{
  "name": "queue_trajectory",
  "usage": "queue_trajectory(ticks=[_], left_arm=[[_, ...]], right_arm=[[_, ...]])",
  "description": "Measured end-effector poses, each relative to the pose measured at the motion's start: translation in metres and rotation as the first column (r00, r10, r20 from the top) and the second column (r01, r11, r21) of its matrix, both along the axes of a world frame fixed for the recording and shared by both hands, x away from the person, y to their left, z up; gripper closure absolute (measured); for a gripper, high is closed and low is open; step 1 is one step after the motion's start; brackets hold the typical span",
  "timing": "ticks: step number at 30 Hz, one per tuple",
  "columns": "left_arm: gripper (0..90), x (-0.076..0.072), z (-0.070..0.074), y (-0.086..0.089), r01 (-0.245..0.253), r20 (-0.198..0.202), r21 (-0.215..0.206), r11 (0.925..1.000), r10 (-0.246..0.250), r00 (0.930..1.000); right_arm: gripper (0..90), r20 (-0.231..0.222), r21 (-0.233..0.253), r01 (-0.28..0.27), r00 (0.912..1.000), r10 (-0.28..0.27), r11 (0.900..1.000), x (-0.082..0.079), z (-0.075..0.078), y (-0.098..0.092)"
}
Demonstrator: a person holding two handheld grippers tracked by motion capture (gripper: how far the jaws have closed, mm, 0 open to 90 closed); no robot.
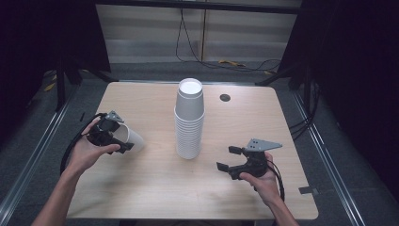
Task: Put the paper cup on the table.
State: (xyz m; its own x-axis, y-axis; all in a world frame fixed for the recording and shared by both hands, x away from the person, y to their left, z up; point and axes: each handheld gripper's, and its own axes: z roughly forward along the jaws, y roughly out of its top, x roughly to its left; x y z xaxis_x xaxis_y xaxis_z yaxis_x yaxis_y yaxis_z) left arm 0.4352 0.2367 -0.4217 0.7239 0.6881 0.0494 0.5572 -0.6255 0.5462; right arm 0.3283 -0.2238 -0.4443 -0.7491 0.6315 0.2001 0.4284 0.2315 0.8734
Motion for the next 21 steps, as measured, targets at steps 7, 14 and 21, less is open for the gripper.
queue_trajectory(ticks=[7,14,21], left_arm=[[7.7,0.008,-0.002,-0.001,0.001,-0.035,0.056,0.9984,0.001,0.9994],[7.0,0.016,-0.007,-0.005,0.005,-0.073,0.092,0.9957,0.002,0.9974],[5.9,0.019,-0.007,-0.009,0.000,-0.103,0.111,0.9938,0.012,0.9946]], right_arm=[[15.0,-0.001,0.000,-0.001,1.0000,0.001,1.000,0.000,0.000,0.000],[14.9,-0.003,0.000,-0.003,1.0000,0.003,1.000,0.000,0.000,0.000],[15.0,-0.004,0.000,-0.005,1.0000,0.005,1.000,0.000,0.000,0.000]])
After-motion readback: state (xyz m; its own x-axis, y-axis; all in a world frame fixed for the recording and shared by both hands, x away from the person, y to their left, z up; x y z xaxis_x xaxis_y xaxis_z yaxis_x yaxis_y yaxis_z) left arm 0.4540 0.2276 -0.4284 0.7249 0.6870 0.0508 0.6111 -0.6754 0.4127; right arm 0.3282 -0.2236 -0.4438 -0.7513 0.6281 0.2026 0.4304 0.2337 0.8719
